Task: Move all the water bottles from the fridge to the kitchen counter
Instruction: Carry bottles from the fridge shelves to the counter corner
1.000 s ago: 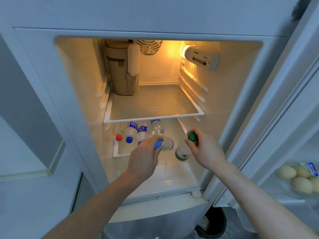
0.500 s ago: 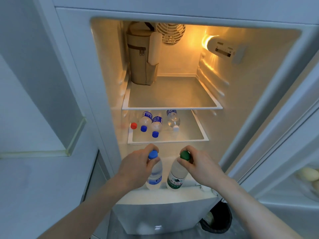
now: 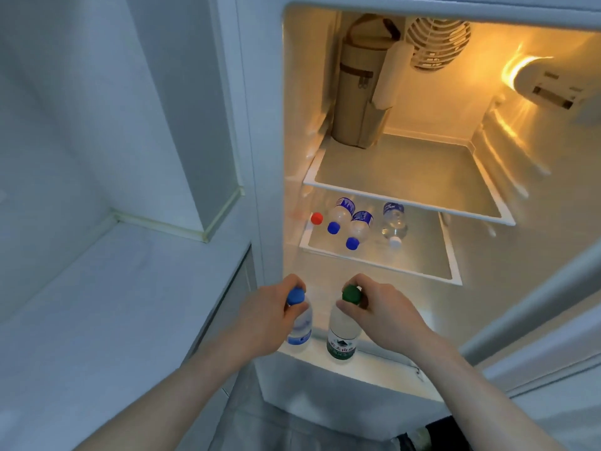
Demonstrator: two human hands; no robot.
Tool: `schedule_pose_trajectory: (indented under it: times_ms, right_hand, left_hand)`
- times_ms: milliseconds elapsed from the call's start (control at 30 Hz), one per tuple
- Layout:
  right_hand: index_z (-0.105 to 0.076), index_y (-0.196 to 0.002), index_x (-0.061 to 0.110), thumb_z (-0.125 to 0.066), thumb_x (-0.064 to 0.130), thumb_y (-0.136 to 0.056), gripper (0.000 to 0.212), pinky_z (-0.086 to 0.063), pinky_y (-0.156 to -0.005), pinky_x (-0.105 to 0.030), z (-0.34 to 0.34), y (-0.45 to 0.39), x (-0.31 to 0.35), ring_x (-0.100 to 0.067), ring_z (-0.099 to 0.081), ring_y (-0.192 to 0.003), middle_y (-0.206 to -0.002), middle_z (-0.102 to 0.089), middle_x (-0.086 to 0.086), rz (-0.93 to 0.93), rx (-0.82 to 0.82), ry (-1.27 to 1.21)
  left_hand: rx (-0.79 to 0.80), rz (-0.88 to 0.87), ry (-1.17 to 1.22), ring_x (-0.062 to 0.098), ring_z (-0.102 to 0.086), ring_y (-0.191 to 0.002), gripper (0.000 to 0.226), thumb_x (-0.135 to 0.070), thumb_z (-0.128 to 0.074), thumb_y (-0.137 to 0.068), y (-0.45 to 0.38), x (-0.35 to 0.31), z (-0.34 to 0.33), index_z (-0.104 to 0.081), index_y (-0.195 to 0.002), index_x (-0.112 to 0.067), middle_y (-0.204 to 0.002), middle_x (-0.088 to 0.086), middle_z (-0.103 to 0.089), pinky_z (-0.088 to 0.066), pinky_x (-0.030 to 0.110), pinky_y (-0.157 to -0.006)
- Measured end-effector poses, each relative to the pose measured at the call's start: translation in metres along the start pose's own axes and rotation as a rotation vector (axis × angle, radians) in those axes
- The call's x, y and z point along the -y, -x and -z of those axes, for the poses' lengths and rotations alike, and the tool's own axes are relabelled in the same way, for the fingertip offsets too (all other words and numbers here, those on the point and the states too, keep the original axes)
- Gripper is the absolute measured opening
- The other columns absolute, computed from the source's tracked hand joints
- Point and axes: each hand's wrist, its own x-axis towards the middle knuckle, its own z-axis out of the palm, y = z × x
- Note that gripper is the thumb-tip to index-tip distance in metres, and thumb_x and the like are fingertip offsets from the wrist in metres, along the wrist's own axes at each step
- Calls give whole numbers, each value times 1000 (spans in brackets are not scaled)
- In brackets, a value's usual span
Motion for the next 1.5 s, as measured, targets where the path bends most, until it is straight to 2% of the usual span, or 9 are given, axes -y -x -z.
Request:
schedule_pose_trajectory:
  times_ms: [300,467,600,767,867,1033,1167,1367,1500]
  right_hand:
    - [-48,-104,36,-61,52,-97,22,-36,-56,-26,-21,-18,18,-10,-53,-68,-76,-58,9,290,190,11]
    - [-46,-107,33,-57,52,-98,23,-38,-59,-32,-43,-10,34,-18,-59,-72,-77,-60,8,483,276,62]
    - [-49,-105,31,-56,53,-98,24,-47,-67,-36,-61,17,59,-25,-61,-82,-82,-65,4,638,358,99]
    - [-48,-97,29,-59,54,-95,27,-44,-65,-36,-80,59,100,-24,-61,-84,-79,-65,6,831,473,130]
    - [-46,-95,33,-61,52,-94,24,-39,-62,-34,-94,98,133,-19,-58,-83,-77,-61,9,958,533,118]
    - [-48,-102,36,-58,57,-94,24,-49,-71,-37,-115,167,183,-20,-59,-86,-81,-63,11,1119,590,140]
    - [-50,-104,36,-57,56,-97,23,-40,-69,-35,-128,235,222,-19,-55,-85,-80,-57,14,1241,603,136]
    - [-50,-104,39,-57,56,-97,20,-46,-71,-36,-156,349,273,-16,-58,-86,-77,-60,13,1368,660,117]
    - [-52,-105,39,-58,56,-97,20,-40,-67,-33,-176,431,303,-14,-58,-84,-77,-58,15,1458,700,111]
  left_hand:
    - [-217,345,-92,9,-49,-62,9,-46,-49,-101,75,-6,2,-44,-103,-40,-66,-8,-53,-37,28,-57]
    - [-337,540,-126,15,-54,-68,9,-45,-48,-102,135,-12,-15,-42,-107,-40,-67,-8,-54,-45,33,-61]
    - [-442,681,-126,17,-54,-69,11,-46,-49,-101,196,-26,-27,-43,-106,-39,-67,-7,-55,-41,33,-58]
    - [-561,843,-133,20,-56,-72,12,-50,-48,-101,273,-44,-37,-43,-109,-41,-71,-9,-56,-38,34,-58]
    - [-636,930,-148,21,-56,-72,13,-50,-48,-101,328,-59,-42,-43,-108,-41,-71,-9,-56,-41,34,-60]
    - [-741,1035,-188,22,-50,-69,13,-48,-49,-101,417,-83,-49,-43,-107,-39,-64,-10,-50,-36,35,-59]
    - [-796,1123,-191,21,-54,-73,13,-48,-49,-100,491,-102,-53,-42,-108,-40,-68,-9,-54,-38,35,-61]
    - [-869,1248,-214,19,-53,-75,14,-49,-49,-101,615,-132,-68,-42,-109,-40,-72,-9,-54,-42,33,-63]
    - [-898,1332,-252,19,-53,-72,15,-50,-47,-102,697,-154,-82,-42,-110,-39,-68,-9,-52,-39,33,-61]
